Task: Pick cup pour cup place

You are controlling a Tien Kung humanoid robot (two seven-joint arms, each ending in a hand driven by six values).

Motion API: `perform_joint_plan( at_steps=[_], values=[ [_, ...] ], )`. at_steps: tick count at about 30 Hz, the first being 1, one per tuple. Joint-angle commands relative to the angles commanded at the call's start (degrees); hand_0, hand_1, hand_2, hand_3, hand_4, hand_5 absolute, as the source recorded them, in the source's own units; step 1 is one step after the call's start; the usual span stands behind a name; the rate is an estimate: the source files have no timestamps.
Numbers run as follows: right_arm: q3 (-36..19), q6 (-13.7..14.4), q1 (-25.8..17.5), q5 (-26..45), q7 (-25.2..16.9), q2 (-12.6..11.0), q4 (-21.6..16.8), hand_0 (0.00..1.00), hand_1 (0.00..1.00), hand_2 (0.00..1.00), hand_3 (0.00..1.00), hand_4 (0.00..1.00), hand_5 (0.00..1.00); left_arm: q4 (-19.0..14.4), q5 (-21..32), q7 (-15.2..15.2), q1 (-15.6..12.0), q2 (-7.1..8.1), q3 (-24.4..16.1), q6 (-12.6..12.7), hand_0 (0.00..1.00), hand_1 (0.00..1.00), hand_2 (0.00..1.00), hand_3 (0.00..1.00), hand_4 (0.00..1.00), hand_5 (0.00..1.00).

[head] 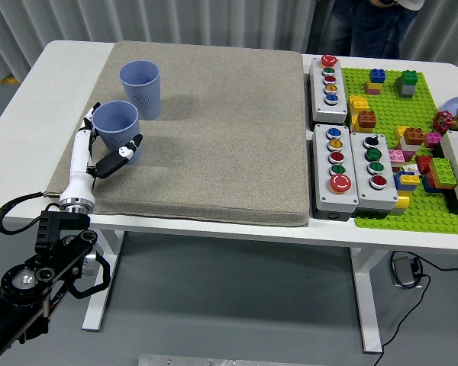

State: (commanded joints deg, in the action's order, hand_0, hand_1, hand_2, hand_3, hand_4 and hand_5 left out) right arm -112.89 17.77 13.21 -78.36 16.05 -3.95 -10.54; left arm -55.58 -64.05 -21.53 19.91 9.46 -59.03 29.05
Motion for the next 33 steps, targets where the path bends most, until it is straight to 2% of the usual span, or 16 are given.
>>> perform_joint_plan(
  at_steps=[10,23,33],
  values=[
    [-0.1,0.0,-0.2,-0.2,0.0,0.0,0.0,0.672,0.594,0.554,0.57,0.002,0.066,1.1,0.4,0.2,0.5,-0.31,0.7,-0.2,0.89,0.911,0.998,0.998,0.905,0.37],
    [0.0,-0.2,0.5,0.3,-0.6,-0.1,0.2,0.672,0.594,0.554,0.571,0.002,0.068,3.0,0.3,0.5,3.1,-0.7,1.2,-0.3,0.893,0.911,0.998,0.998,0.9,0.37],
    [0.2,-0.1,0.6,0.3,-0.5,-0.1,0.2,0.672,0.594,0.554,0.571,0.002,0.069,3.6,0.2,0.6,3.4,-0.96,1.4,-0.3,0.891,0.911,0.998,0.998,0.895,0.379]
  ],
)
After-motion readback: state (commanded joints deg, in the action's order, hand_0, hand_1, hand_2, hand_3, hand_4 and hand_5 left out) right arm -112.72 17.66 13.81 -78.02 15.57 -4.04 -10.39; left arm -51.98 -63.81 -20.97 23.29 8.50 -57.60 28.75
